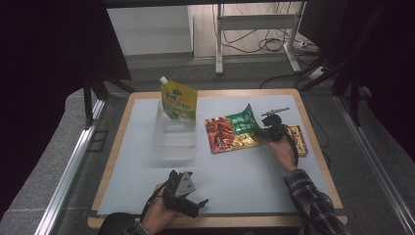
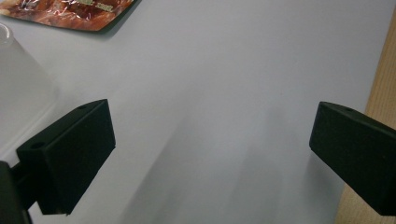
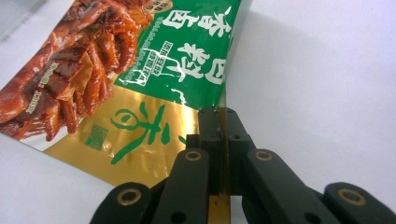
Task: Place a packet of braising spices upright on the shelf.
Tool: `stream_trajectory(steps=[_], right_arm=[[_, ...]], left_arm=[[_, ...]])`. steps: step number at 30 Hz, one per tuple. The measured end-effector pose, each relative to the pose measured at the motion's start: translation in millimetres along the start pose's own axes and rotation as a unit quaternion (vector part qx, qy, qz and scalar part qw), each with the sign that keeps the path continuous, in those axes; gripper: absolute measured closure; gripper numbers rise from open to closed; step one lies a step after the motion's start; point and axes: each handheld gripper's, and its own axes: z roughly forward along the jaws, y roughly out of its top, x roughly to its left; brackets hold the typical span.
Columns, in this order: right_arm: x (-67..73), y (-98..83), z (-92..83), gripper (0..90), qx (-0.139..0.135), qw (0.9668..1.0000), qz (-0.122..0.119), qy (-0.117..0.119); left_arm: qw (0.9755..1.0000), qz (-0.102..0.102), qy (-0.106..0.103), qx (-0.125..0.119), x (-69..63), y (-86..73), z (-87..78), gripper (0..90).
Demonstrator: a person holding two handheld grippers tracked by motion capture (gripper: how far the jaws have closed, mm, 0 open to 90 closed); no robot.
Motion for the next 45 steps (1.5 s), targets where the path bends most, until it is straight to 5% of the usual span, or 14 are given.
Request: stream_trajectory(steps=[26,45], right_arm=[[7.4,24.8,-34.2,89.1,-0.048,0.9977,-0.012,0.045],[44.5,75.7,-61.1,89.2,-0.063,0.9938,-0.075,0.052]], left_arm=[[1.0,-0.006,0.006,-0.004,2.2,0.4,-1.5,0.0],[0.9999,-0.006,0.008,-0.006,2.4,0.6,-3.2,0.0]])
